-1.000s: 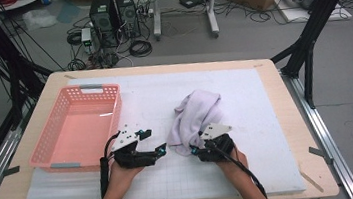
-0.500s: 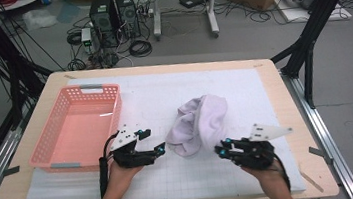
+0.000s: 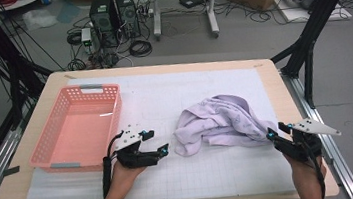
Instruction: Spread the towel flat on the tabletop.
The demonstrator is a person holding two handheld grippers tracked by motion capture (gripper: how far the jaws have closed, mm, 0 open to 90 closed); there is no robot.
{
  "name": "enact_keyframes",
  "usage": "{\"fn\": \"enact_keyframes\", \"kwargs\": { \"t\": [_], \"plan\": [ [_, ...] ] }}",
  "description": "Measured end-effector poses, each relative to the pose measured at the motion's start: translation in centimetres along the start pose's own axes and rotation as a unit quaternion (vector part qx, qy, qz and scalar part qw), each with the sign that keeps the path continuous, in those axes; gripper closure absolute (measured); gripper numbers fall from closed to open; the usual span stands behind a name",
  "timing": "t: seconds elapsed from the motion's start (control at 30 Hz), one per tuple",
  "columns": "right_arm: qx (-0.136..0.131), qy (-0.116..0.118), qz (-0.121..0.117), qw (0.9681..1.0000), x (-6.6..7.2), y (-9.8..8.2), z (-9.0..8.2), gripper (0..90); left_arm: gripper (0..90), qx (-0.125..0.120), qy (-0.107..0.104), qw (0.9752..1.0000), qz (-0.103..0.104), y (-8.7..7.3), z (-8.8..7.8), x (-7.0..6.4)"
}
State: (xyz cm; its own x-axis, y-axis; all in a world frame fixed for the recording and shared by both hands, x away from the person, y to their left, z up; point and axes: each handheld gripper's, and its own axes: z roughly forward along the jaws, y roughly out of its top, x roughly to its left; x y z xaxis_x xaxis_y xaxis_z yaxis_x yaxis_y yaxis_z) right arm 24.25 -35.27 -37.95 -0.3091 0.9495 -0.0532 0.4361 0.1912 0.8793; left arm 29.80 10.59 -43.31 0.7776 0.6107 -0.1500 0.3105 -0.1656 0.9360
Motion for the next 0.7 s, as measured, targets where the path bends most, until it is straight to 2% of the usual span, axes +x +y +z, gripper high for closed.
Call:
{"fn": "enact_keyframes", "kwargs": {
  "t": [0.03,0.1,0.17,0.23,0.33,0.37,0.43,0.47,0.5,0.53,0.6,0.67,0.7],
  "plan": [
    [-0.011,0.008,-0.005,0.9999,0.4,0.5,0.1,49.9,25.9,-0.001,0.000,1.0000,0.000,0.0,0.0,0.0],
    [-0.020,0.051,-0.004,0.9985,1.2,1.1,1.0,49.6,25.9,-0.001,-0.001,1.0000,0.000,0.0,0.0,-0.1],
    [0.000,0.100,-0.003,0.9950,2.3,1.0,2.9,49.6,25.9,-0.002,-0.001,1.0000,0.001,0.1,-0.1,-0.1],
    [0.027,0.149,-0.001,0.9885,3.6,0.4,5.3,49.2,25.9,-0.003,0.000,1.0000,0.001,0.1,-0.2,-0.1],
    [0.071,0.175,-0.012,0.9820,5.8,-0.9,8.8,46.5,26.0,-0.003,0.001,1.0000,-0.001,0.0,-0.2,0.0],
    [0.087,0.174,-0.020,0.9807,6.5,-1.2,9.7,46.1,26.0,-0.003,0.001,1.0000,-0.001,0.0,-0.2,0.0],
    [0.115,0.161,-0.054,0.9787,7.6,-1.6,11.1,49.6,26.0,-0.003,0.001,1.0000,-0.001,0.0,-0.3,0.0],
    [0.108,0.158,-0.067,0.9792,7.9,-1.5,11.0,57.5,26.0,-0.004,0.000,1.0000,-0.001,0.0,-0.3,0.0],
    [0.113,0.170,-0.064,0.9769,7.9,-1.4,10.9,70.7,26.1,-0.004,0.001,1.0000,-0.002,0.0,-0.3,0.1],
    [0.118,0.186,-0.071,0.9728,7.9,-1.4,10.6,82.7,26.2,-0.005,0.001,1.0000,-0.002,0.0,-0.4,0.1],
    [0.126,0.209,-0.088,0.9656,7.8,-1.6,9.7,84.5,26.4,-0.004,0.002,1.0000,-0.002,0.0,-0.4,0.2],
    [0.137,0.240,-0.091,0.9567,7.4,-2.1,8.4,84.9,26.5,-0.003,0.002,1.0000,-0.002,0.0,-0.4,0.2],
    [0.138,0.249,-0.095,0.9540,7.2,-2.4,7.8,84.9,26.6,-0.003,0.003,1.0000,-0.001,0.0,-0.4,0.1]
  ]
}}
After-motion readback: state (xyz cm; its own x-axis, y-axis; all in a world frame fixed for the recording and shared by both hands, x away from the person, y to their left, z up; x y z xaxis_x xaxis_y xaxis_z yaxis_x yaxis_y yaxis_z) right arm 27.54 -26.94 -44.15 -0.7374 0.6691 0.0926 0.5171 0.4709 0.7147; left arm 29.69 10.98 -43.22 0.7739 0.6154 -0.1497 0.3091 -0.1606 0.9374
